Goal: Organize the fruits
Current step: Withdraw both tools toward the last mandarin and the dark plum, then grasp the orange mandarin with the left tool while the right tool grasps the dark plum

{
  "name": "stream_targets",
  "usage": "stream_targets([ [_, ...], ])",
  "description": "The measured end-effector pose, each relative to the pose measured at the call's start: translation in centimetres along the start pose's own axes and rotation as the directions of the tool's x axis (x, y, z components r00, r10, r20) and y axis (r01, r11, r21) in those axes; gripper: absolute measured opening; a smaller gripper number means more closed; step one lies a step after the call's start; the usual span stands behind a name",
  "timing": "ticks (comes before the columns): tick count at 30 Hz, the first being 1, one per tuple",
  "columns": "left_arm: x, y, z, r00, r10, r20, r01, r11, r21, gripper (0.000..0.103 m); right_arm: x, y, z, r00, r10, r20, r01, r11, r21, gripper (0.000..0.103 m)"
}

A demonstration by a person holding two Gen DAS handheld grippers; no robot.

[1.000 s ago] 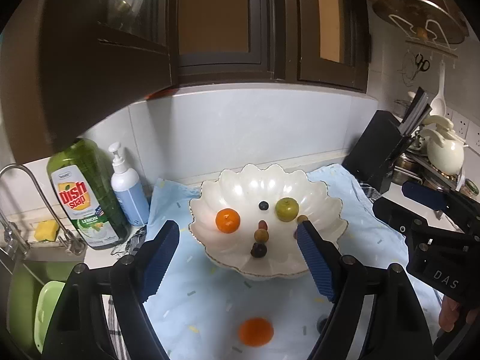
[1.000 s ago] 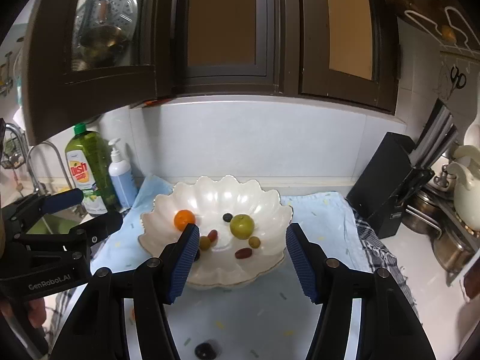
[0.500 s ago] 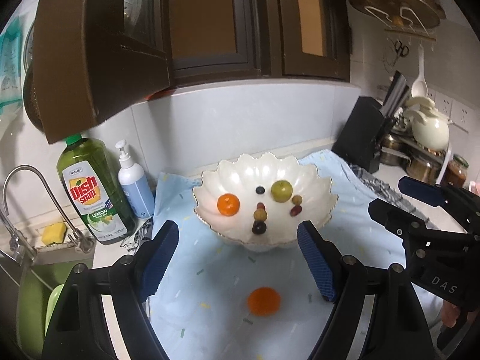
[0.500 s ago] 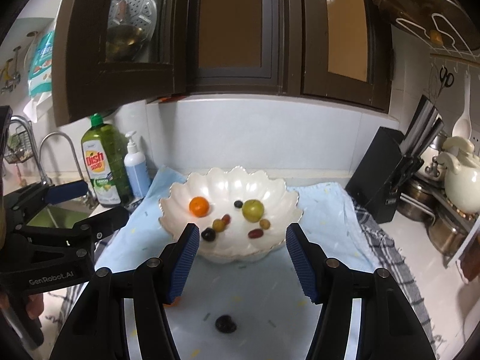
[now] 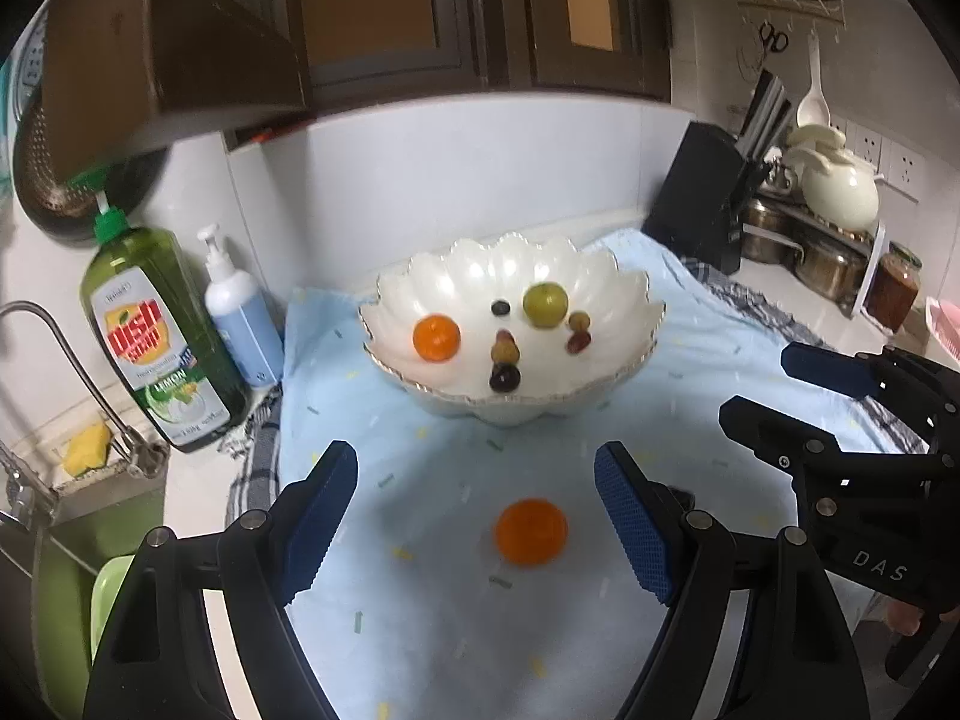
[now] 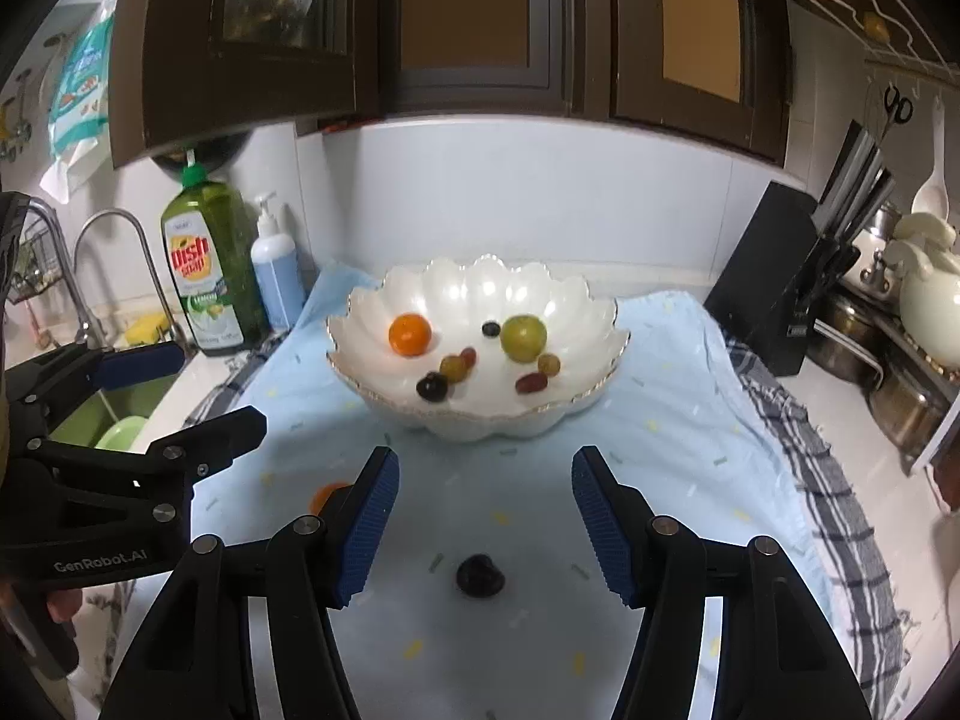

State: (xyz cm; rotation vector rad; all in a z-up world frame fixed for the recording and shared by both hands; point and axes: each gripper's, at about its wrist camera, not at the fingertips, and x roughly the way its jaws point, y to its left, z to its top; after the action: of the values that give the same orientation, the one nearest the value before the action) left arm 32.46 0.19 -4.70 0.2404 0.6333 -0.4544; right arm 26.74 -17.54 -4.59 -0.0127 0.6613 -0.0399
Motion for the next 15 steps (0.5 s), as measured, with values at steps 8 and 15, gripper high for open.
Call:
stream_targets([
  [8, 2.0, -0.3, -2.0, 0.999, -0.031, -0.044, 0.033, 0.998, 0.048, 0.081, 1.8, 0.4, -2.2, 0.998, -0.018, -0.064, 0.018, 1.0, 0.002, 0.061],
  [15, 4.3, -0.7, -3.5, 0.993, -0.052, -0.102, 0.061, 0.995, 0.084, 0.081, 3.8, 0.4, -4.1, 0.992, -0.023, -0.126, 0.026, 0.999, 0.021, 0.061],
])
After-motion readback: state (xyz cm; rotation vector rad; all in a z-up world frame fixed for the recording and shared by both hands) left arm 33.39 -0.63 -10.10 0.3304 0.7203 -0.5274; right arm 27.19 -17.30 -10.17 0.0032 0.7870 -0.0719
